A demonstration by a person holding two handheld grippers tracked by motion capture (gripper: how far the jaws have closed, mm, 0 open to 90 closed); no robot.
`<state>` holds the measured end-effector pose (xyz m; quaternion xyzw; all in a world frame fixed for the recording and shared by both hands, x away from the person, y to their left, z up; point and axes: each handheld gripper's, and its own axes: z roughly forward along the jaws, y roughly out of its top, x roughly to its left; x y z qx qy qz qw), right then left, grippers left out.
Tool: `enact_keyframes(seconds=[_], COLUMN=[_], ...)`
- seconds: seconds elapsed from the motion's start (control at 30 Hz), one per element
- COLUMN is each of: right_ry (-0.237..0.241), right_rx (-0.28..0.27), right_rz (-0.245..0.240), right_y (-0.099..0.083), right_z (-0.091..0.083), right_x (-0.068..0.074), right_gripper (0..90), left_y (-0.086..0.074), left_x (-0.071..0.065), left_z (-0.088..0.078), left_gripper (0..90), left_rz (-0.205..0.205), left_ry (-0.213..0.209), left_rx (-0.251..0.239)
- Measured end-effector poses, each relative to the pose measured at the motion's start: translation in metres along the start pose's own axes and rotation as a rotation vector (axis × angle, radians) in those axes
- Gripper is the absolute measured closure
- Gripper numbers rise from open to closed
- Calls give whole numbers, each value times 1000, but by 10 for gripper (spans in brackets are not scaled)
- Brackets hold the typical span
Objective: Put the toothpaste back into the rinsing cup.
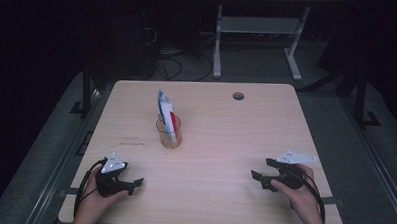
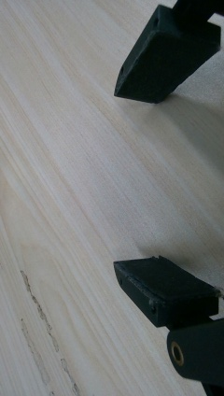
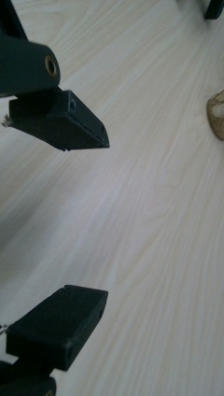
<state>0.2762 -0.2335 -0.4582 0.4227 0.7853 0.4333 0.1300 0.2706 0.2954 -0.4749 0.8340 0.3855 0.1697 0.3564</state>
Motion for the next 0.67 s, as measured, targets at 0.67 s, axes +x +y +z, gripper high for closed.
enact_keyframes(seconds=[0.67], right_ry=[-100], right_rx=[94], right_rz=[-25], right_y=[-33], right_z=[-8], right_x=[-6], right_gripper=[160], left_y=[0], left_x=[0], left_z=[0], left_gripper=[131], left_rz=[-4], left_ry=[3], left_rx=[-2])
